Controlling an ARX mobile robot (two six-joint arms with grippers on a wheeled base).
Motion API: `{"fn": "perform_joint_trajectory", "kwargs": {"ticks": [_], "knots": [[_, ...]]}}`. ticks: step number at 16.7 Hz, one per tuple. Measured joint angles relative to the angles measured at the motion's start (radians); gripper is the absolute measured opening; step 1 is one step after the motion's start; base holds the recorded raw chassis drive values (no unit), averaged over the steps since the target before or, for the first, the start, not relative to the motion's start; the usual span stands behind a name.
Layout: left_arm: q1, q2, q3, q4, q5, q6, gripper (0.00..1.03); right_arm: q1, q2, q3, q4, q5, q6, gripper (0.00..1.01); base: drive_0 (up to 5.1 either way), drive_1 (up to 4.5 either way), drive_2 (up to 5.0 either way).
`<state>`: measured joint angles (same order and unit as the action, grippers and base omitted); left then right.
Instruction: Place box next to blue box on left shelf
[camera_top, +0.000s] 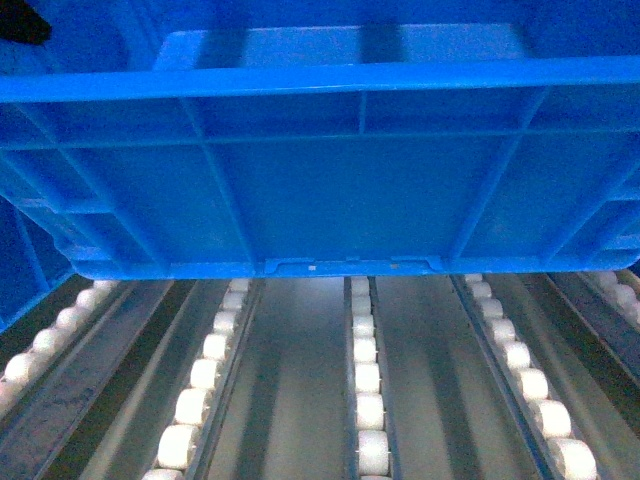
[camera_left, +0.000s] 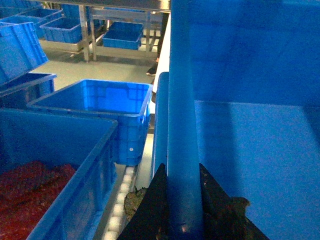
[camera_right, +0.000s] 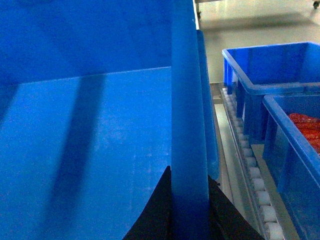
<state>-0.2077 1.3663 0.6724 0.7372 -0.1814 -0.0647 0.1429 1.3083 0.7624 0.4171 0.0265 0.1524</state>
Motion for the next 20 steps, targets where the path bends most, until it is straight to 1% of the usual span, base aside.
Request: {"fn": "perform_joint_trajectory", "kwargs": {"ticks": [1, 2, 3, 4, 5, 7, 8, 9, 12, 13, 15, 17, 20], "knots": [[0.000, 0.000, 0.000, 0.000, 0.000, 0.000, 0.10, 0.000, 0.000, -0.001, 0.011, 0.011, -0.007, 0.08, 0.0, 0.00, 0.0], [0.000, -0.003, 0.003, -0.027, 0.010, 0.005, 0.10, 0.011, 0.005, -0.009, 0.054, 0.051, -0.029, 0.08, 0.0, 0.00, 0.0], [0.000, -0.012, 0.022, -0.097, 0.021, 0.016, 0.10, 0.027, 0.008, -0.014, 0.086, 0.117, -0.068, 0.08, 0.0, 0.00, 0.0], [0.000, -0.016, 0.039, -0.135, 0.027, 0.032, 0.10, 0.035, 0.008, -0.014, 0.070, 0.166, -0.093, 0.08, 0.0, 0.00, 0.0], [0.000, -0.019, 0.040, -0.147, 0.032, 0.047, 0.10, 0.038, 0.008, -0.014, 0.036, 0.169, -0.080, 0.08, 0.0, 0.00, 0.0], [0.000, -0.019, 0.054, -0.229, 0.041, 0.050, 0.10, 0.007, 0.010, 0.016, -0.098, 0.098, -0.016, 0.08, 0.0, 0.00, 0.0], [0.000, -0.019, 0.054, -0.251, 0.044, 0.049, 0.10, -0.003, 0.014, 0.026, -0.134, 0.074, 0.004, 0.08, 0.0, 0.00, 0.0], [-0.003, -0.014, 0.054, -0.272, 0.047, 0.045, 0.10, -0.013, 0.023, 0.034, -0.166, 0.054, 0.013, 0.08, 0.0, 0.00, 0.0], [-0.042, 0.032, 0.057, -0.327, 0.032, 0.040, 0.10, -0.040, 0.076, 0.035, -0.217, 0.039, 0.019, 0.08, 0.0, 0.00, 0.0], [-0.053, 0.055, 0.056, -0.331, 0.031, 0.036, 0.10, -0.045, 0.093, 0.035, -0.244, 0.039, 0.021, 0.08, 0.0, 0.00, 0.0], [-0.064, 0.092, 0.056, -0.330, 0.032, 0.023, 0.10, -0.047, 0.127, 0.034, -0.261, 0.059, 0.024, 0.08, 0.0, 0.00, 0.0], [-0.068, 0.128, 0.056, -0.330, 0.031, 0.013, 0.10, -0.052, 0.167, 0.017, -0.245, 0.061, 0.033, 0.08, 0.0, 0.00, 0.0], [-0.071, 0.157, 0.054, -0.330, 0.032, 0.015, 0.10, -0.053, 0.196, -0.015, -0.238, 0.061, 0.053, 0.08, 0.0, 0.00, 0.0]]}}
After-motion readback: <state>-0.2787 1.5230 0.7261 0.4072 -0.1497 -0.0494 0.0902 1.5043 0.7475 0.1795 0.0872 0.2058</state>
